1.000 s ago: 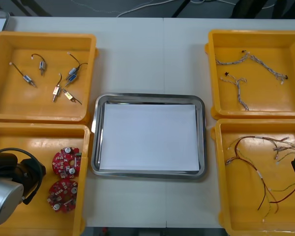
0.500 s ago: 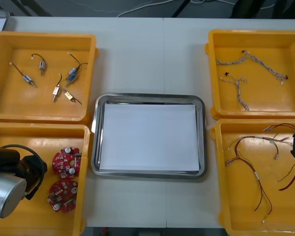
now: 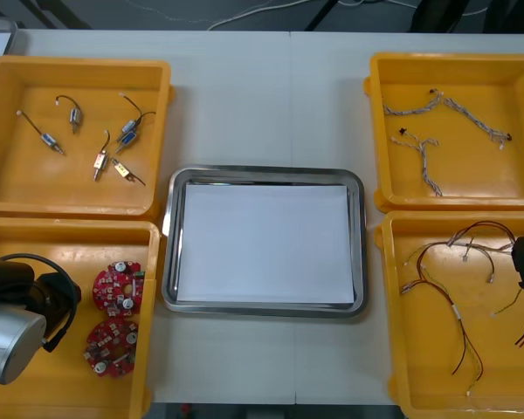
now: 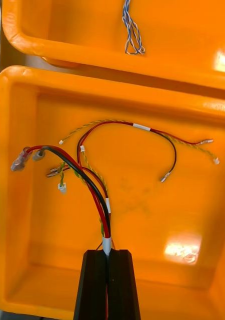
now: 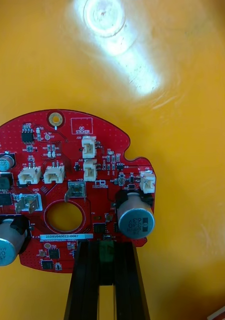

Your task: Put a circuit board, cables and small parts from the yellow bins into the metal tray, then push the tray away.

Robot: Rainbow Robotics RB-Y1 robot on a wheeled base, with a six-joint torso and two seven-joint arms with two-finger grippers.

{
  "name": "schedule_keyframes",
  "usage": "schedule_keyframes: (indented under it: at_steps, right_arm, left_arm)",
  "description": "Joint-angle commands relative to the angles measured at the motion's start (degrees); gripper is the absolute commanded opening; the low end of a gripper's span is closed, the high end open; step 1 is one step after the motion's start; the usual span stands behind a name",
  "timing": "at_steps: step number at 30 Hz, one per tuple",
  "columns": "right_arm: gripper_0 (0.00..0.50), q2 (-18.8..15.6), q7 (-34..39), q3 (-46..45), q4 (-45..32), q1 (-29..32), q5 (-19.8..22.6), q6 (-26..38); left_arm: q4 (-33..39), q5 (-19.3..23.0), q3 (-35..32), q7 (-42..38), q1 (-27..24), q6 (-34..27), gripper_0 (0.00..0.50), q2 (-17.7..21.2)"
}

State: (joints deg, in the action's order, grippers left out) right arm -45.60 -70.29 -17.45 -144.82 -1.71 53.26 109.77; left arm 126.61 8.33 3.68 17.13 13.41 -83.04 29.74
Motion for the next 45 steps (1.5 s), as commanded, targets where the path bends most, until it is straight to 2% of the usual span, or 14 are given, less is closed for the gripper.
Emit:
schedule_keyframes:
  at_steps: [1,6,9,18,21,25,27,30,45]
  right_arm:
    - [0.000,-2.74,-4.85,0.75,-1.78,-2.69,0.27,0.23]
    - [0.000,-2.74,-5.82,1.27,-1.78,-3.39,1.06,0.23]
    - [0.000,-2.74,-6.17,2.42,-1.78,-4.27,1.76,0.23]
    - [0.000,-2.74,-7.05,3.12,-1.78,-4.97,2.29,0.23]
    - [0.000,-2.74,-7.40,3.12,-1.78,-4.97,2.03,0.23]
    - [0.000,-2.74,-7.66,3.12,-1.78,-4.97,1.59,0.23]
    - [0.000,-2.74,-7.66,3.03,-1.78,-4.97,1.32,0.23]
    - [0.000,-2.74,-7.31,3.12,-1.78,-4.62,1.15,0.23]
    - [0.000,-2.74,-7.31,3.12,-1.78,-4.62,1.15,0.23]
  left_arm:
    - [3.46,0.99,-2.09,6.69,-1.11,-2.66,0.000,4.01]
    - [8.21,4.06,-5.61,13.11,-1.02,-9.16,0.000,7.27]
    - [11.81,8.63,-9.13,17.06,-1.11,-14.00,0.000,9.11]
    - [20.78,17.24,-13.08,24.18,-3.22,-24.54,0.000,9.99]
    - [23.06,20.23,-13.08,24.80,-5.15,-26.91,0.000,9.99]
    - [23.39,24.63,-12.82,25.68,-7.79,-26.96,0.000,9.99]
    - [23.39,26.91,-11.94,26.29,-9.90,-26.96,0.000,9.99]
    - [23.39,27.79,-9.30,26.99,-12.97,-26.96,0.000,10.17]
    - [22.71,28.14,7.93,24.88,-27.74,-26.96,0.000,10.69]
